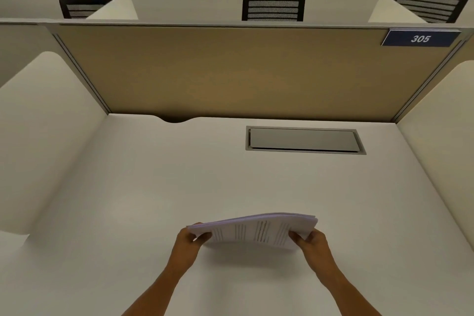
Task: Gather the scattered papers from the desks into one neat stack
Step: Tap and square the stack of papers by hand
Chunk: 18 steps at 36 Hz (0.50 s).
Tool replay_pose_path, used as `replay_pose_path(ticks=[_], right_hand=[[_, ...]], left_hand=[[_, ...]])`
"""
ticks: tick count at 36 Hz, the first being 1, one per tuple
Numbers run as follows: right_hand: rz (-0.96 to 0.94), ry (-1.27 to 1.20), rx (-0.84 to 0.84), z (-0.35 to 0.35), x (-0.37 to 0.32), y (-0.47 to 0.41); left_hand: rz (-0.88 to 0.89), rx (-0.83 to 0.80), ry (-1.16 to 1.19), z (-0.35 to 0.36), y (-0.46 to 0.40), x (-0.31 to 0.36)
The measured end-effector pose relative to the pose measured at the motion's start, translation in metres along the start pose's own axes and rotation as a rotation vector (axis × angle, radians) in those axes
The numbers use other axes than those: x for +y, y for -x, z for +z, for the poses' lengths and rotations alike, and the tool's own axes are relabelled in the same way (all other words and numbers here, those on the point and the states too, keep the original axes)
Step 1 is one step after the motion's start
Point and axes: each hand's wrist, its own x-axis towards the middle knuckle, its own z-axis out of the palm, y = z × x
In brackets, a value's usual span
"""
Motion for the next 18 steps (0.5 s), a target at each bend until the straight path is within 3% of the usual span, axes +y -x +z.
replay_pose_path(ticks=[6,11,18], right_hand=[[-0.017,0.021,0.004,-0.004,-0.001,-0.003],[-0.026,0.090,-0.032,-0.005,0.008,-0.005],[-0.114,0.031,-0.027,-0.008,0.006,-0.010]], left_hand=[[0.034,-0.012,-0.018,-0.004,-0.002,0.001],[0.065,-0.123,-0.094,-0.005,-0.005,-0.005],[0.152,-0.020,-0.060,-0.008,-0.009,0.001]])
